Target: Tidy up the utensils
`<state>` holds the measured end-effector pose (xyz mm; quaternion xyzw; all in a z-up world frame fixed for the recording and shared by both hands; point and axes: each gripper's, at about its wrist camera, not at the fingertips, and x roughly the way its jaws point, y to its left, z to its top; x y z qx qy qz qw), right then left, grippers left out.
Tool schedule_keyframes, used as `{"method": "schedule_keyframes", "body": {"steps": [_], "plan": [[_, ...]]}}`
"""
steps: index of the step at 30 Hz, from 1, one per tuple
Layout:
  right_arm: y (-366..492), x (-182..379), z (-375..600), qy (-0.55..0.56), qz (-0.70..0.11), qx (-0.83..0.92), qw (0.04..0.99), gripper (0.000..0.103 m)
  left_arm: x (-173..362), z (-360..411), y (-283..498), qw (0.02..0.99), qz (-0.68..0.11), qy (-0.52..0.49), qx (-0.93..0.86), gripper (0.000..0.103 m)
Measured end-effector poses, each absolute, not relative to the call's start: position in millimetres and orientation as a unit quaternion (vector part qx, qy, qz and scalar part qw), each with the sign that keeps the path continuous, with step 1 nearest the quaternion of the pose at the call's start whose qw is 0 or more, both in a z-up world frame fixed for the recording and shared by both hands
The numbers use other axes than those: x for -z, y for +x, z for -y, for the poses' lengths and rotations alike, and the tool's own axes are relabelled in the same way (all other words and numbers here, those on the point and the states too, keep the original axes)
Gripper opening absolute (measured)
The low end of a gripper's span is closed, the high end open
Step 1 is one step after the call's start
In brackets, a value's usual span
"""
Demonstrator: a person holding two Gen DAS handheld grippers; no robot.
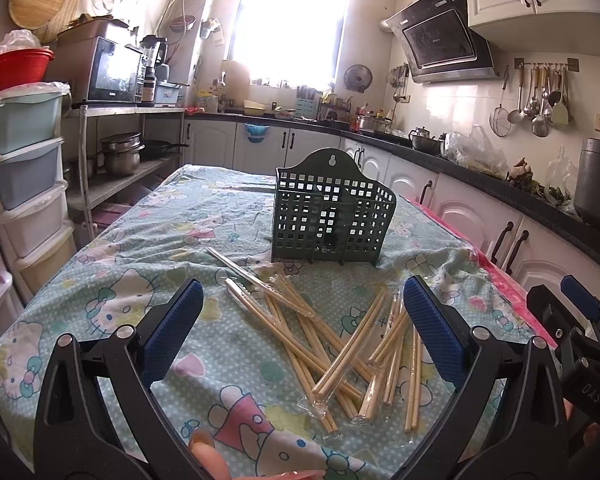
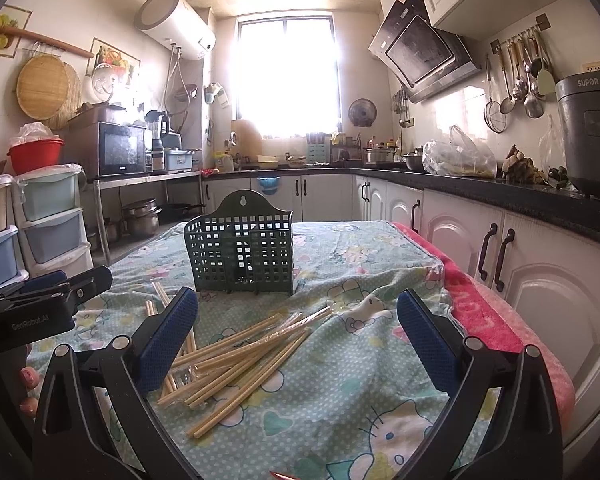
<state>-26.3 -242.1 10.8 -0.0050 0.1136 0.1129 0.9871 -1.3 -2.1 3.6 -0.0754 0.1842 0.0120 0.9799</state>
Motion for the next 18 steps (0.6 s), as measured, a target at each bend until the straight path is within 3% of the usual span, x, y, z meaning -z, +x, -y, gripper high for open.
{"method": "schedule_keyframes", "body": {"steps": [18], "plan": [[-25.1,-8.2,238.6,-0.009,-0.116,-0.117,0.986,0.097,-3.7,2.4,-1.4,0.980,-0.184,-0.076,-0.012,0.093]]}}
